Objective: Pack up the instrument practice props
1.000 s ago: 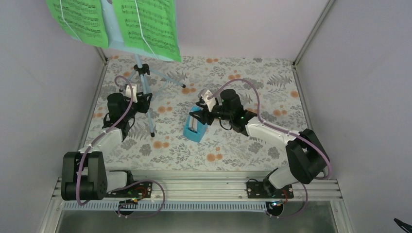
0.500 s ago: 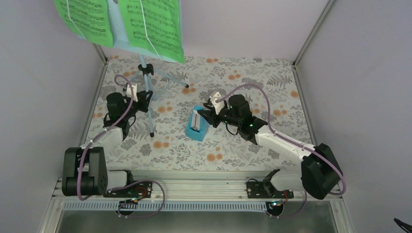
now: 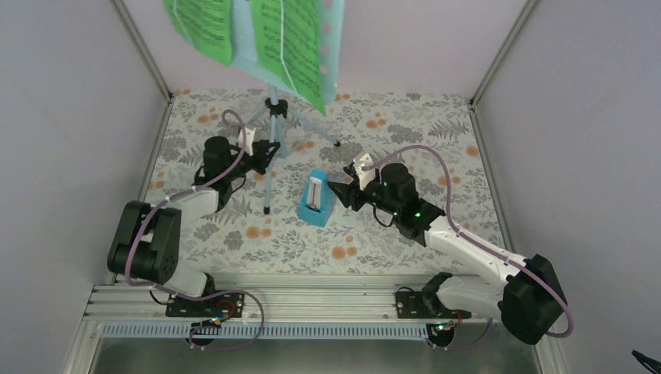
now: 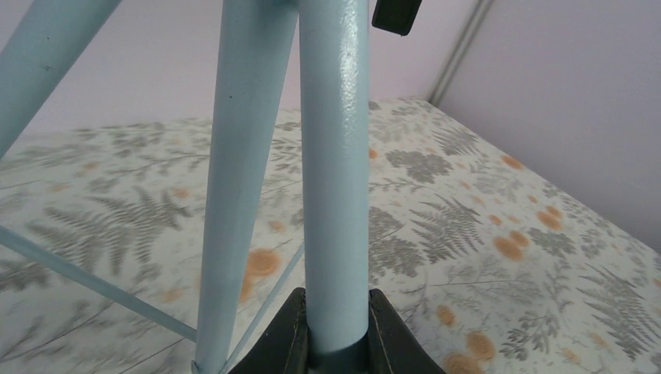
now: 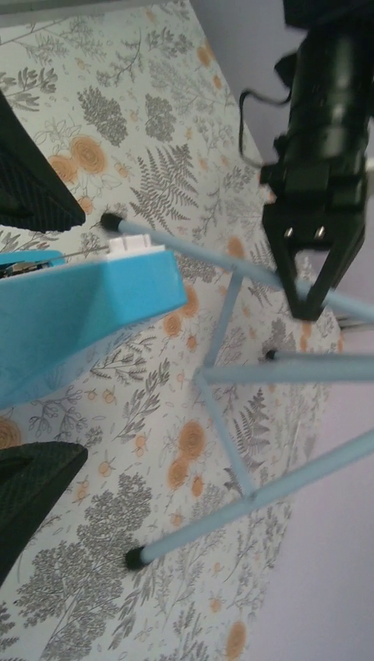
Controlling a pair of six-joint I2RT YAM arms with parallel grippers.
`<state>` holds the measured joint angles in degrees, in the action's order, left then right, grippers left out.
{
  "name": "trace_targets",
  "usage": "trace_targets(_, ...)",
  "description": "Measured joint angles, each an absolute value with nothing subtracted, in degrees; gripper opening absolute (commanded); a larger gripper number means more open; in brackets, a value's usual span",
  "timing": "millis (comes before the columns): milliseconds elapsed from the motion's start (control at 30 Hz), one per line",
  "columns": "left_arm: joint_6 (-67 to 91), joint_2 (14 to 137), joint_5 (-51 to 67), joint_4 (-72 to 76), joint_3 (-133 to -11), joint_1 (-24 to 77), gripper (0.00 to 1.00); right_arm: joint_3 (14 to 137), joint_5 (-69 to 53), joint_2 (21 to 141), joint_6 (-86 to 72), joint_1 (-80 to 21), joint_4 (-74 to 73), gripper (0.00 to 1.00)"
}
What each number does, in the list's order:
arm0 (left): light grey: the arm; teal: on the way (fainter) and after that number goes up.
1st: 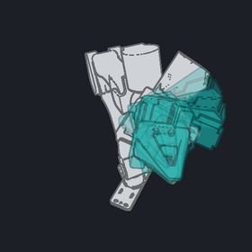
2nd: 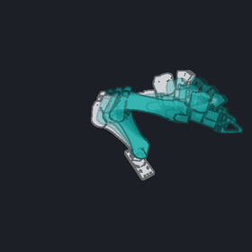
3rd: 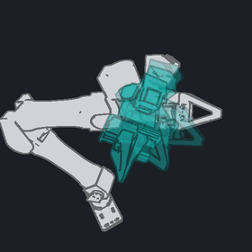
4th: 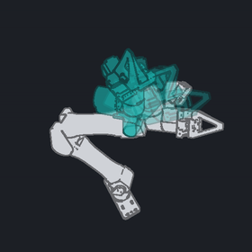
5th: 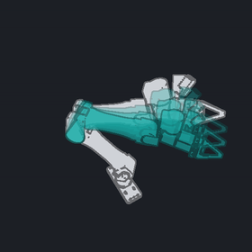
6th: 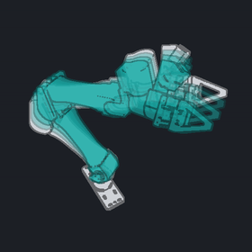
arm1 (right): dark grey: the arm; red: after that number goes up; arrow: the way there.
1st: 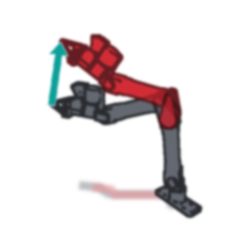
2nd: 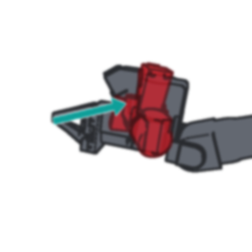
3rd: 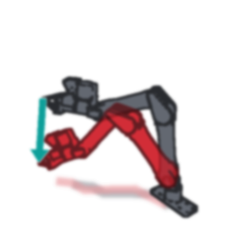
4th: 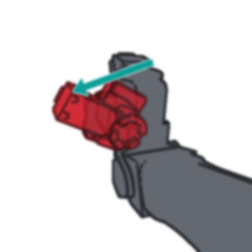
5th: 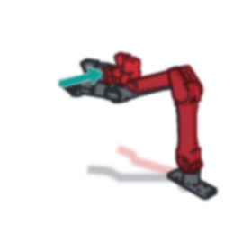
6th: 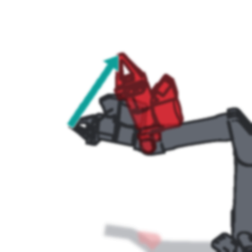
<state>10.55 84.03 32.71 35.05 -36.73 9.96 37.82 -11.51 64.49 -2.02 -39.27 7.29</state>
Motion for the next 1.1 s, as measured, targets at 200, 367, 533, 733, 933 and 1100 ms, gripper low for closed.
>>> trace_targets(200, 10.55, 93.08, 33.98, 35.64, -45.36, 15.59, 0.02, 37.23, -13.91, 62.19, -4.19, -39.27, 8.80, 0.66)
trace_targets(367, 10.70, 100.16, 35.46, 36.34, -52.62, 18.24, 0.02, 34.94, -14.48, 59.66, -5.65, -39.27, 9.37, 0.66)
trace_targets(533, 10.81, 105.19, 36.71, 36.42, -58.33, 19.84, 0.02, 33.15, -14.39, 57.47, -6.42, -39.27, 9.02, 0.66)
trace_targets(733, 10.57, 106.48, 36.71, 36.21, -59.83, 20.32, 0.26, 32.82, -14.02, 55.57, -6.94, -39.27, 8.62, 0.66)
trace_targets(933, 6.52, 106.45, 35.22, 34.68, -59.27, 20.80, 0.52, 32.45, -13.39, 55.09, -7.01, -39.27, 8.73, 0.67)
trace_targets(1100, 4.78, 105.62, 33.45, 33.71, -57.67, 20.91, 0.71, 32.05, -13.08, 54.98, -7.03, -39.27, 8.47, 0.70)
